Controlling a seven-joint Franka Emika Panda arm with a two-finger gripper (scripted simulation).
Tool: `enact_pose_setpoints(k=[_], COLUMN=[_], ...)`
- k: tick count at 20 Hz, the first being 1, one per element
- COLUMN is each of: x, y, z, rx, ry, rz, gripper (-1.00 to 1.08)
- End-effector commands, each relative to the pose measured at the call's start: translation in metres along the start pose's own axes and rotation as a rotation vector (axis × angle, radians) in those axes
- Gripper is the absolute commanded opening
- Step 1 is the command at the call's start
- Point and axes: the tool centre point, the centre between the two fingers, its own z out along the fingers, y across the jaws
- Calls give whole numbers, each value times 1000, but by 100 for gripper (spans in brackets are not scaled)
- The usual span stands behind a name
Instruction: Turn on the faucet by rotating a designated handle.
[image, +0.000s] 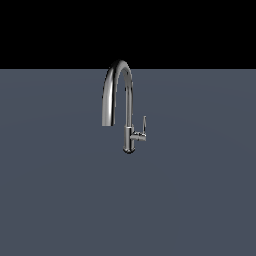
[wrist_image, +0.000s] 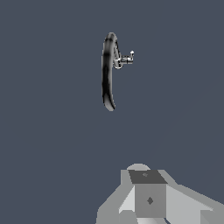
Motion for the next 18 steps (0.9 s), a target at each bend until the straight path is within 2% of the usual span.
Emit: enact_pose_setpoints(k=[1,18], x=[15,120], y=[0,13], z=[4,48], rx=[41,357], ry=[-34,-284], rz=[42,354], gripper=[-100,-100])
